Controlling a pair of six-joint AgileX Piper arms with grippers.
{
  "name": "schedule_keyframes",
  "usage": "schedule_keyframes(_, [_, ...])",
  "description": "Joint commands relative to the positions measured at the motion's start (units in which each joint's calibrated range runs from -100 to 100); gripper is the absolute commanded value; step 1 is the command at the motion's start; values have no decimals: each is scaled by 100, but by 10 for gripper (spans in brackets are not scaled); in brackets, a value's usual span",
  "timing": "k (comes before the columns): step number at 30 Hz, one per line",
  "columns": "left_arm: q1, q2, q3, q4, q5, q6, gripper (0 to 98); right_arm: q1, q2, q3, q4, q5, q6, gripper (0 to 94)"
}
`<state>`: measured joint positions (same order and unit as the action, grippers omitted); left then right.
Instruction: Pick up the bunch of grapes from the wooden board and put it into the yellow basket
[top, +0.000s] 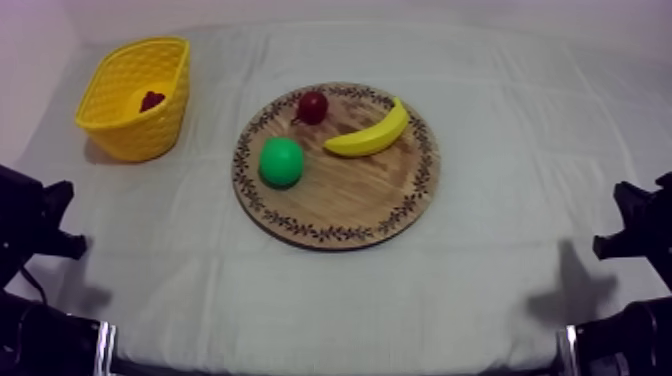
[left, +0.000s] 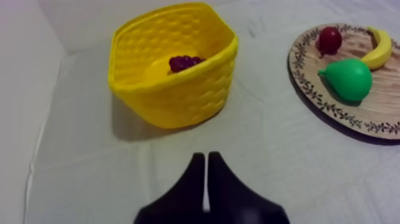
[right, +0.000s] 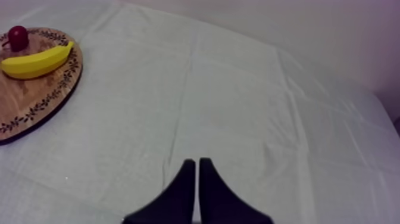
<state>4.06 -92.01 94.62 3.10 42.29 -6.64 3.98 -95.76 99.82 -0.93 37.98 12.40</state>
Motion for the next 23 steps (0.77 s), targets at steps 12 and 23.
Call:
schedule_keyframes(12, [122,-779,123,-243,107,1235,0,1,0,-4,-2,0,1,3])
schedule_keyframes(23, [126,-799,497,-506,-950,1587,0,1,0,-4,-2,0,2,3])
